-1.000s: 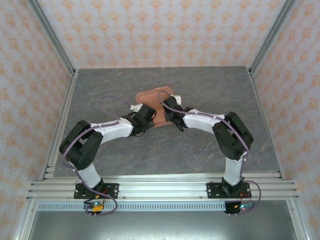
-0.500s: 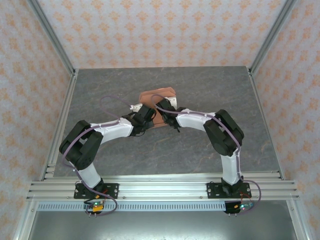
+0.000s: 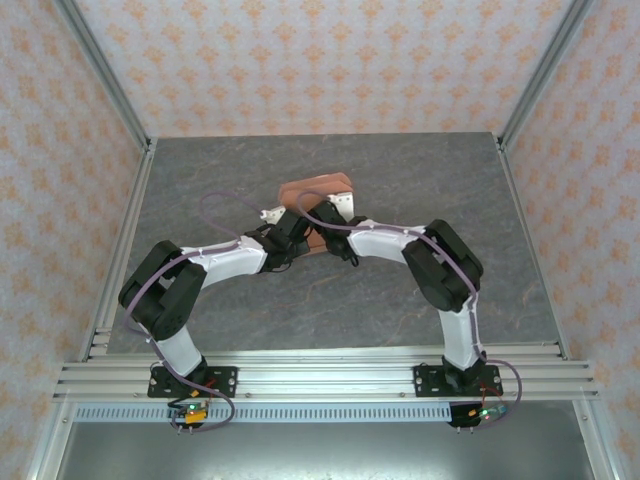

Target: Fold the paper box

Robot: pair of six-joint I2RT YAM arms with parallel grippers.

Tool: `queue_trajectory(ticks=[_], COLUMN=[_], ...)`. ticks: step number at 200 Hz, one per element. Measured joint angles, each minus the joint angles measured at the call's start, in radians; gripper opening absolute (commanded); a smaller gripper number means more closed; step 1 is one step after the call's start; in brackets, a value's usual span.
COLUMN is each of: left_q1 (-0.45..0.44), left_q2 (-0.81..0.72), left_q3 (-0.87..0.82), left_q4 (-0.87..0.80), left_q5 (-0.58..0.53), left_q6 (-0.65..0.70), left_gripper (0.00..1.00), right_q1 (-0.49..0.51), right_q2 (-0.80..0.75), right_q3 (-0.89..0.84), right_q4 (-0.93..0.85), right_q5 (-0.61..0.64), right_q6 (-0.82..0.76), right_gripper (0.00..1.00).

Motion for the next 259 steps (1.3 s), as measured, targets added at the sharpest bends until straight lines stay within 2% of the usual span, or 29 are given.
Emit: queue_trajectory(ticks=[39,63,152,176,209,259], left_q1=[-0.001,-0.001,-0.001,-0.001,-0.001,-0.001], left_q2=[0.000,0.000,0.000,0.000,0.000,0.005], left_q3=[0.000,0.000,0.000,0.000,0.001,0.001], left_q4=[0.004,0.000,-0.009,-0.011,-0.011,-0.015], left_q5=[0.003,0.003,0.003,0.006,0.006,0.006], left_q6=[0.000,0.000,0.000,0.000,0.000,0.000], left_gripper=[0.00,0.00,0.00,0.00,0.00,0.00], right_q1=[-0.025,-0.053,-0.069,-0.069,-0.064,-0.044], right_q2=[-0.190,-0.225,-0.068,-0.034,0.031,0.128], right_q3=[-0.046,-0.034,0.037,0.066,0.130,0.193], right_q4=[0.026,0.036,0.007,0.000,-0.024,-0.082], right_q5=[-0.126,-0.166,-0.238,-0.225,-0.181,-0.095], right_q6=[0.045,0.069,0.042,0.024,-0.008,-0.053], right_gripper=[0.53,0.52,0.33,0.33,0.26,0.24])
